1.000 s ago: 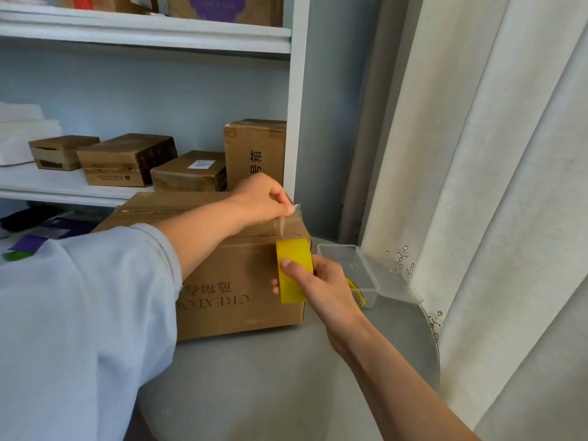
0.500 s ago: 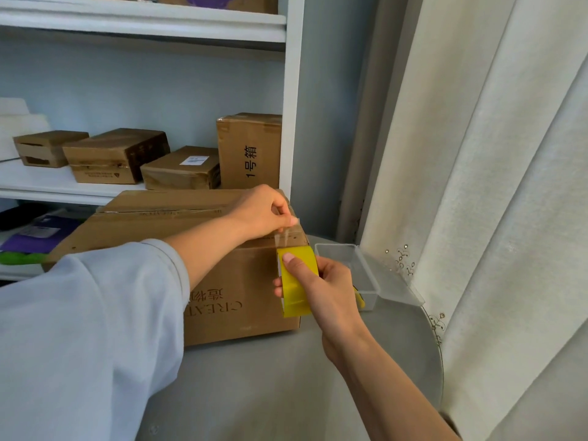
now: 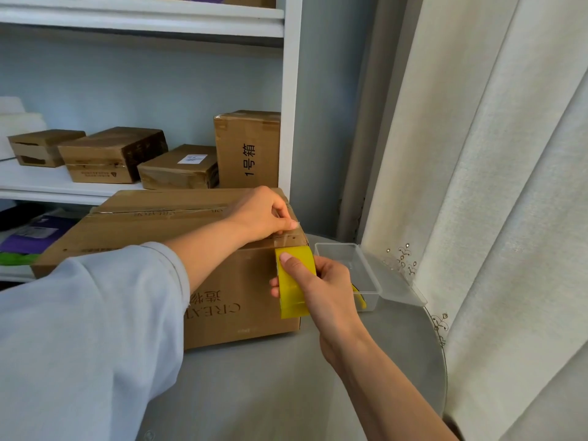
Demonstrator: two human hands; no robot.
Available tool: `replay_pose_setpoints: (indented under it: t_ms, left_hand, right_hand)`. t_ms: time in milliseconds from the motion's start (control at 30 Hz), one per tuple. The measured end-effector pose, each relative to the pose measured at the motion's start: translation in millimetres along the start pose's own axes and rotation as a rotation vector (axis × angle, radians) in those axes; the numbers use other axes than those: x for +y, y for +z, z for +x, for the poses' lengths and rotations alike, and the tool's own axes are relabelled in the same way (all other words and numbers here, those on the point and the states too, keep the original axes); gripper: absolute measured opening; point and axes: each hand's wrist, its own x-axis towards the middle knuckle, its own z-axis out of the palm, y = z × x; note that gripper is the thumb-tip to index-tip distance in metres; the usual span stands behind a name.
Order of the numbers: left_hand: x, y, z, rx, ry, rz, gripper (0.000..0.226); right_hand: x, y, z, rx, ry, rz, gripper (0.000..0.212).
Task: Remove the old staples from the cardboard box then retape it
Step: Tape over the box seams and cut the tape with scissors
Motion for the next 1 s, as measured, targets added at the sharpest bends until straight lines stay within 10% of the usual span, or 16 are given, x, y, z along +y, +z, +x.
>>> replay_pose_setpoints:
  t_ms: [1000]
  left_hand:
    - [1,18,-5,0.038,-0.009,0.097,0.022]
  right_hand:
    - [2,-3,-4,0.031,0.002,-0.001,0.026]
